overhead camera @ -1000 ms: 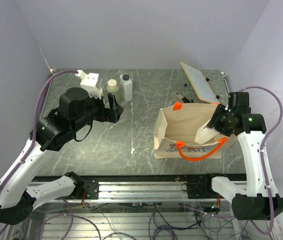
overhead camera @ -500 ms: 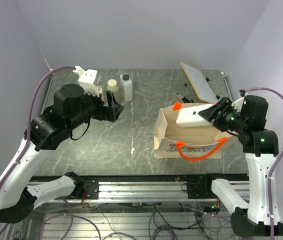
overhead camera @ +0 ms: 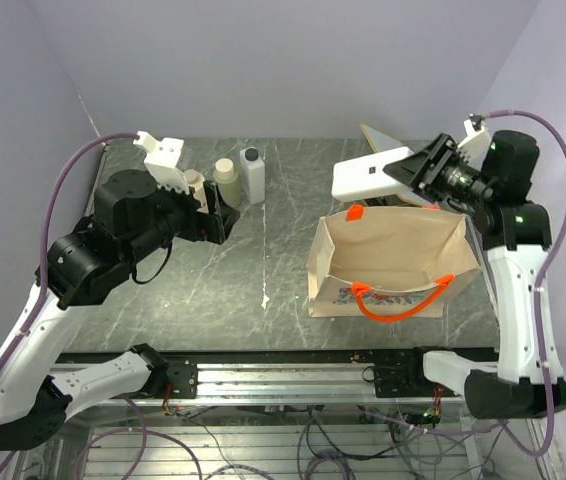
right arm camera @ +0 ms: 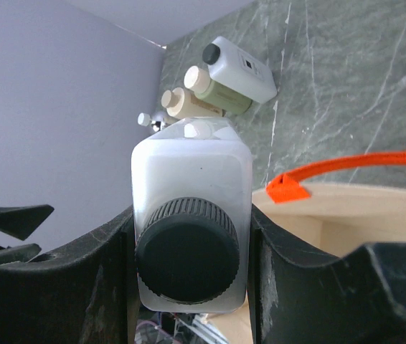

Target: Take the personal care products out of the canvas bag

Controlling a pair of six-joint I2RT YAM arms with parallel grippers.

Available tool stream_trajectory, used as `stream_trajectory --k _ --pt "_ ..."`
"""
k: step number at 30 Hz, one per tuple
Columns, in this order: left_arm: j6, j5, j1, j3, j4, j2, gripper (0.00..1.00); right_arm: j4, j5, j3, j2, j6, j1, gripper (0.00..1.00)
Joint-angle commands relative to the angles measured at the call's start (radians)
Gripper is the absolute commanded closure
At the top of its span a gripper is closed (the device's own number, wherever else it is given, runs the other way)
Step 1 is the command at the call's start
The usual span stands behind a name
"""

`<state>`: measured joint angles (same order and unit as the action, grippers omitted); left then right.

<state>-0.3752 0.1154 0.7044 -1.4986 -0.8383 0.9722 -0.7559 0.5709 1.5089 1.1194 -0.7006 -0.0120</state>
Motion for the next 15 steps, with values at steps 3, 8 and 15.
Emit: stream_trajectory --k 3,8,15 --pt "0.015 0.115 0.007 -0.069 -0.047 0.028 0.01 0.25 -0.107 0.091 0.163 0.063 0.15 1.0" --pt "0.007 0.159 0.007 -0.164 -0.111 0.098 0.01 0.248 -0.375 0.208 0.37 0.177 0.328 1.0" --pt "-0.048 0.2 0.007 -0.179 -0.111 0.151 0.01 0.261 -0.529 0.359 0.625 0.289 0.383 1.0"
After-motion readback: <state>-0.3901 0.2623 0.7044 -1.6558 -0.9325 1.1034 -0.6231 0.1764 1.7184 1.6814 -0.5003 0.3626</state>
